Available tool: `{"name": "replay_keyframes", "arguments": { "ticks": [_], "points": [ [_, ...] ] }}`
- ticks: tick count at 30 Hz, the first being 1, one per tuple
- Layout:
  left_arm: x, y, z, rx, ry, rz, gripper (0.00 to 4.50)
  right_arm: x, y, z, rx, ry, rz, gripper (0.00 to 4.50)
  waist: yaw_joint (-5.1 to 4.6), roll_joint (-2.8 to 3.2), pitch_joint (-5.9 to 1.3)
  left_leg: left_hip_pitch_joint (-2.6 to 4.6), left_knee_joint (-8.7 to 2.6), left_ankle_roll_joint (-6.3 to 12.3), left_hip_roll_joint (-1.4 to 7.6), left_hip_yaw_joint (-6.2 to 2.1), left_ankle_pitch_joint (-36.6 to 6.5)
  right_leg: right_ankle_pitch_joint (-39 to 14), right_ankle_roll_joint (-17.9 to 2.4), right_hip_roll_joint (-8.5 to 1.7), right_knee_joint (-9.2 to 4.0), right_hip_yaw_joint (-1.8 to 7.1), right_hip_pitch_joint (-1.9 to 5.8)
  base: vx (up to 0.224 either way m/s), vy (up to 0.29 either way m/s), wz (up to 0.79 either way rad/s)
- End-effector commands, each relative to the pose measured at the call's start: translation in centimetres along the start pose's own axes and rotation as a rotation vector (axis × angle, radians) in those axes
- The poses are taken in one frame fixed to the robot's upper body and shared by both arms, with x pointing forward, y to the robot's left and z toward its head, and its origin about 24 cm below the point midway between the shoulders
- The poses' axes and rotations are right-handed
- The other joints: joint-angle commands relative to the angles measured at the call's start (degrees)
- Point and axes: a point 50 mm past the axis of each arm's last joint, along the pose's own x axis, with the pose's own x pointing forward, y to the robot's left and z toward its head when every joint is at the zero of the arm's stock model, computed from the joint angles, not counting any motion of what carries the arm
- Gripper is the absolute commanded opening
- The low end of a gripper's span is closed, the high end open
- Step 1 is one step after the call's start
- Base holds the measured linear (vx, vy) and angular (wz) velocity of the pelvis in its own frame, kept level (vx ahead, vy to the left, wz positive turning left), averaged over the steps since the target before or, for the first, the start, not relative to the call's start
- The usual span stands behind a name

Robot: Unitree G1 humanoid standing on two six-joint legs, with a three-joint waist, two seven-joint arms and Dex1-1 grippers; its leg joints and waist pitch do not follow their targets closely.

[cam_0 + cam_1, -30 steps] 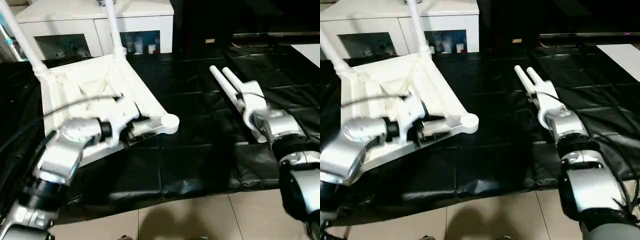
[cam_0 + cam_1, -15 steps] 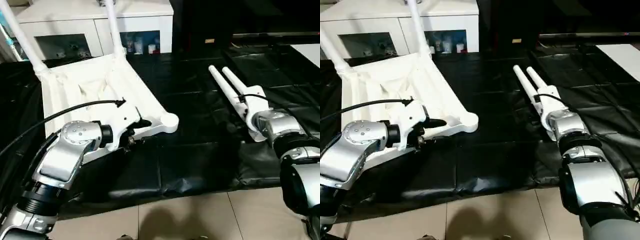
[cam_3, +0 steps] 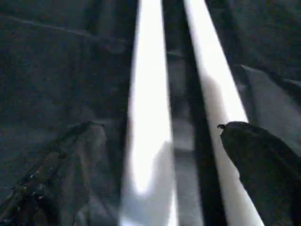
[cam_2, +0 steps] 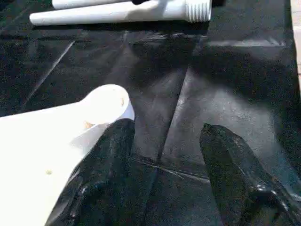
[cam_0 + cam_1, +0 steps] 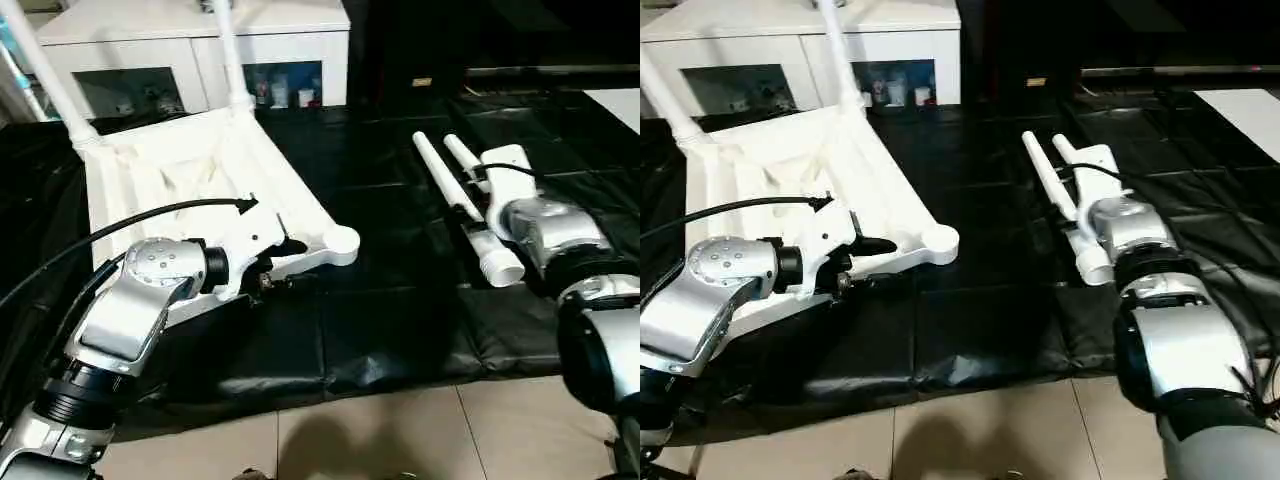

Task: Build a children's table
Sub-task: Pick table leg

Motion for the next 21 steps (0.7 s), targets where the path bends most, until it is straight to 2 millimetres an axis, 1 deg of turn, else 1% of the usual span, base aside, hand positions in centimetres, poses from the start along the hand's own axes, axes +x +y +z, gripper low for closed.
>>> {"name": "replay_keyframes", "arguments": {
  "ticks": [1, 2, 4, 5, 6, 7, 9, 11, 13, 14, 15, 16, 17, 19, 20, 21],
  "points": [
    [0.1, -0.4, 0.7, 0.015, -0.021, -0.033, 2.62, 0.1, 0.3, -1.0, 0.044, 0.069, 0.048, 4.5, -0.08, -0.78, -4.42, 0.15, -3.62, 3.35, 1.91, -0.18, -8.69, -9.37, -15.89, -2.56, -3.57, 2.15, 3.68, 0.0, 0.0, 0.0],
    [0.1, -0.4, 0.7, 0.015, -0.021, -0.033, 2.62, 0.1, 0.3, -1.0, 0.044, 0.069, 0.048, 4.5, 0.08, -0.62, -4.46, 0.11, -3.6, 3.57, 1.95, -0.22, -8.46, -9.25, -16.05, -2.54, -3.47, 2.11, 3.72, 0.0, 0.0, 0.0],
    [0.2, -0.6, 1.0, 0.02, -0.043, -0.049, 2.62, 0.1, 0.7, -1.5, 0.074, 0.099, 0.088, 4.5, 0.14, -0.59, -4.55, 0.09, -3.54, 3.66, 2.03, -0.21, -8.22, -9.08, -16.16, -2.58, -3.42, 2.07, 3.68, 0.0, 0.0, 0.0],
    [0.2, -0.6, 1.0, 0.02, -0.043, -0.049, 2.62, 0.1, 0.7, -1.5, 0.074, 0.099, 0.088, 4.5, 0.22, -0.85, -4.56, -0.01, -3.5, 3.9, 2.08, -0.19, -7.71, -8.67, -16.23, -2.63, -3.33, 2.11, 3.75, 0.0, 0.0, 0.0],
    [0.3, -0.7, 1.2, 0.025, -0.055, -0.057, 2.62, 0.1, 0.8, -1.7, 0.088, 0.106, 0.101, 4.5, 0.19, -0.87, -4.46, -0.16, -3.51, 4.03, 2.05, -0.19, -7.58, -9.01, -16.1, -2.61, -3.33, 2.06, 3.7, 0.0, 0.0, 0.0],
    [0.3, -0.7, 1.2, 0.025, -0.055, -0.057, 2.62, 0.1, 0.8, -1.7, 0.088, 0.106, 0.101, 4.5, 0.2, -0.83, -4.46, -0.14, -3.51, 3.98, 2.07, -0.21, -7.74, -9.5, -15.98, -2.66, -3.4, 2.05, 3.69, 0.0, 0.0, 0.0],
    [0.5, -1.1, 1.5, 0.029, -0.072, -0.076, 2.62, 0.1, 1.4, -2.3, 0.123, 0.152, 0.151, 4.5, 0.2, -0.85, -4.47, -0.04, -3.47, 4.04, 2.03, -0.16, -7.75, -10.06, -15.81, -2.62, -3.48, 2.09, 3.67, 0.0, 0.0, 0.0],
    [0.6, -1.3, 1.6, 0.03, -0.075, -0.087, 2.69, 0.1, 1.7, -2.9, 0.132, 0.2, 0.175, 4.23, 0.32, -0.66, -4.49, -0.01, -3.46, 4.02, 2.15, -0.18, -7.61, -10.12, -15.97, -2.69, -3.45, 2.05, 3.61, 0.0, 0.0, 0.0],
    [0.6, -1.3, 1.7, 0.033, -0.074, -0.091, 2.69, 0.1, 1.6, -3.2, 0.128, 0.222, 0.175, 4.13, 0.32, -0.7, -4.5, -0.04, -3.45, 4.01, 2.16, -0.19, -7.37, -9.54, -16.21, -2.63, -3.39, 2.04, 3.58, 0.0, 0.0, 0.0],
    [0.6, -1.3, 1.7, 0.033, -0.074, -0.092, 2.69, 0.1, 1.6, -3.3, 0.127, 0.229, 0.174, 4.03, 0.32, -0.6, -4.49, -0.06, -3.46, 3.93, 2.19, -0.2, -7.41, -9.28, -16.2, -2.61, -3.37, 2.02, 3.57, 0.0, 0.0, 0.0],
    [0.6, -1.4, 1.7, 0.034, -0.074, -0.094, 2.69, 0.0, 1.6, -3.5, 0.13, 0.241, 0.177, 3.79, 0.29, -0.62, -4.36, -0.04, -3.53, 3.7, 2.16, -0.2, -8.2, -10.25, -16.03, -2.6, -3.49, 1.99, 3.53, 0.0, 0.0, 0.0],
    [0.6, -1.4, 1.7, 0.035, -0.074, -0.094, 2.69, 0.0, 1.6, -3.7, 0.137, 0.251, 0.182, 3.74, 0.31, -0.53, -4.39, 0.06, -3.55, 3.33, 2.16, -0.22, -8.77, -11.0, -15.78, -2.62, -3.57, 2.0, 3.53, 0.0, 0.0, 0.0],
    [0.6, -1.4, 1.7, 0.035, -0.074, -0.094, 2.69, 0.0, 1.6, -3.7, 0.137, 0.251, 0.182, 3.74, 0.3, -0.57, -4.36, 0.05, -3.58, 3.16, 2.17, -0.24, -9.03, -11.4, -15.67, -2.67, -3.6, 2.01, 3.54, 0.0, 0.0, 0.0],
    [0.6, -1.4, 1.7, 0.037, -0.072, -0.097, 2.69, 0.0, 1.7, -4.0, 0.148, 0.269, 0.193, 3.48, 0.33, -0.63, -4.36, 0.1, -3.61, 2.82, 2.17, -0.25, -9.37, -12.06, -15.4, -2.71, -3.66, 2.04, 3.53, 0.0, 0.0, 0.0],
    [0.6, -1.4, 1.7, 0.037, -0.072, -0.097, 2.69, 0.0, 1.7, -4.1, 0.148, 0.269, 0.194, 3.48, 0.31, -0.61, -4.33, 0.04, -3.64, 2.73, 2.17, -0.26, -9.49, -12.19, -15.33, -2.69, -3.64, 2.03, 3.55, 0.0, 0.0, 0.0],
    [0.6, -1.4, 1.7, 0.038, -0.071, -0.099, 2.69, 0.0, 1.7, -4.4, 0.149, 0.282, 0.2, 3.3, 0.31, -0.59, -4.33, 0.09, -3.65, 2.58, 2.2, -0.27, -9.67, -12.33, -15.29, -2.72, -3.66, 2.03, 3.5, 0.0, 0.0, 0.0]
  ]
}}
